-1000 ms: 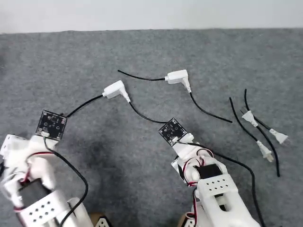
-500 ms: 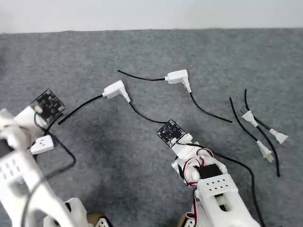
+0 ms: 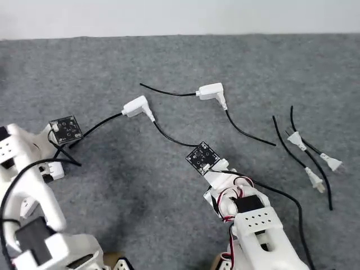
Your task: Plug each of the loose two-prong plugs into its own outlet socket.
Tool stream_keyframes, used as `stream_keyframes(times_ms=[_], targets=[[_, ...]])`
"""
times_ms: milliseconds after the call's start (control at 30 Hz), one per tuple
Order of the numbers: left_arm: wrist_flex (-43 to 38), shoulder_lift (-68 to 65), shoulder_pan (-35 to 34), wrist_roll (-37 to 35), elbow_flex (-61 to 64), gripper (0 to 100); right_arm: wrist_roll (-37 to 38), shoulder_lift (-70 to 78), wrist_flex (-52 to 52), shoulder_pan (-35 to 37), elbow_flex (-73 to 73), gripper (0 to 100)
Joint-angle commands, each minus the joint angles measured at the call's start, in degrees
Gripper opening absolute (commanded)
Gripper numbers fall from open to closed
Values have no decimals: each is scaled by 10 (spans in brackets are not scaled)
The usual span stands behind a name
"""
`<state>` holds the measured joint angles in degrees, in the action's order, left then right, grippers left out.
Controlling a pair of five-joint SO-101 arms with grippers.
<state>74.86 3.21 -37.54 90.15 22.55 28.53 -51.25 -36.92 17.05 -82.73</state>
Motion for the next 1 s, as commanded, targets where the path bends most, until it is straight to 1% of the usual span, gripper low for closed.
stream_keyframes(times_ms=[0, 267, 400, 500, 567, 667, 700, 733, 767, 833, 967], targets=[[-55, -28, -2, 11, -21, 195, 7, -10, 9, -7, 3, 132], [-157, -110, -11, 18, -22, 193, 8, -10, 9, -7, 3, 132], [-187, -143, -11, 18, -22, 192, 8, -10, 9, -7, 3, 132], [-193, -161, -11, 18, -22, 190, 8, -10, 9, -7, 3, 132], [-193, -164, -12, 18, -21, 152, 8, -10, 9, -7, 3, 132], [-193, -164, -10, 18, -21, 26, 8, -10, 10, -7, 3, 131], [-193, -163, -6, 18, -22, 5, 8, -11, 10, -7, 3, 130], [-193, -162, -4, 18, -22, 17, 8, -11, 10, -7, 3, 130], [-190, -157, -3, 17, -22, 14, 8, -11, 10, -7, 3, 130], [-154, -127, 4, 17, -22, 13, 8, -11, 10, -7, 3, 129], [-11, -3, 56, 15, -25, 13, 8, -11, 10, -7, 3, 129]])
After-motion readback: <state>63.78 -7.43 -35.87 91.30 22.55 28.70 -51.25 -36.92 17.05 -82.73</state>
